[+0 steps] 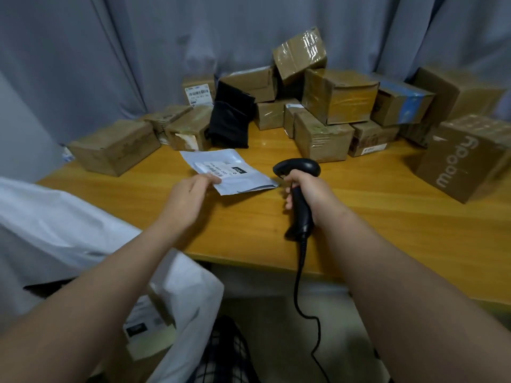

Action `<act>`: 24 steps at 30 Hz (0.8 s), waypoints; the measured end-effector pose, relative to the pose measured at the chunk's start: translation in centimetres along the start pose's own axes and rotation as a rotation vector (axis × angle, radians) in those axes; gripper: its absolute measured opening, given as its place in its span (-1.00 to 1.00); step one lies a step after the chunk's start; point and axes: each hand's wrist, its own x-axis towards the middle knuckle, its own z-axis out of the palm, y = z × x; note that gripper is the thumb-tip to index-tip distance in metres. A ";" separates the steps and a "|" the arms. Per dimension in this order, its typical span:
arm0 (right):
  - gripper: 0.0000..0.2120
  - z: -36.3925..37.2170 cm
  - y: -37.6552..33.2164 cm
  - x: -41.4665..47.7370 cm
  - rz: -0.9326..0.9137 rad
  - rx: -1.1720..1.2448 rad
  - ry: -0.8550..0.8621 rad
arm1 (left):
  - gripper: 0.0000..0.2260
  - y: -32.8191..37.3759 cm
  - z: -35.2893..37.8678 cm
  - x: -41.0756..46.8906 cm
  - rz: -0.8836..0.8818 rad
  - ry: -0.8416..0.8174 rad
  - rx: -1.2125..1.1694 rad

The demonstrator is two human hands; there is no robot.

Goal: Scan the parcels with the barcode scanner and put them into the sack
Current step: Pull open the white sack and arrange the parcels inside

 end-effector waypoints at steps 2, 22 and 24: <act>-0.86 -0.5 0.5 -1.3 0.002 -0.025 -0.016 | -0.62 0.2 0.1 -1.2 -0.044 0.063 0.008; -0.76 -1.0 5.4 -8.6 -0.209 -0.210 0.096 | -0.66 5.1 1.6 -3.8 0.051 0.183 -0.468; -0.75 -1.3 5.4 -8.9 -0.224 -0.180 0.075 | -0.75 3.4 3.2 -4.7 -0.011 0.137 -0.463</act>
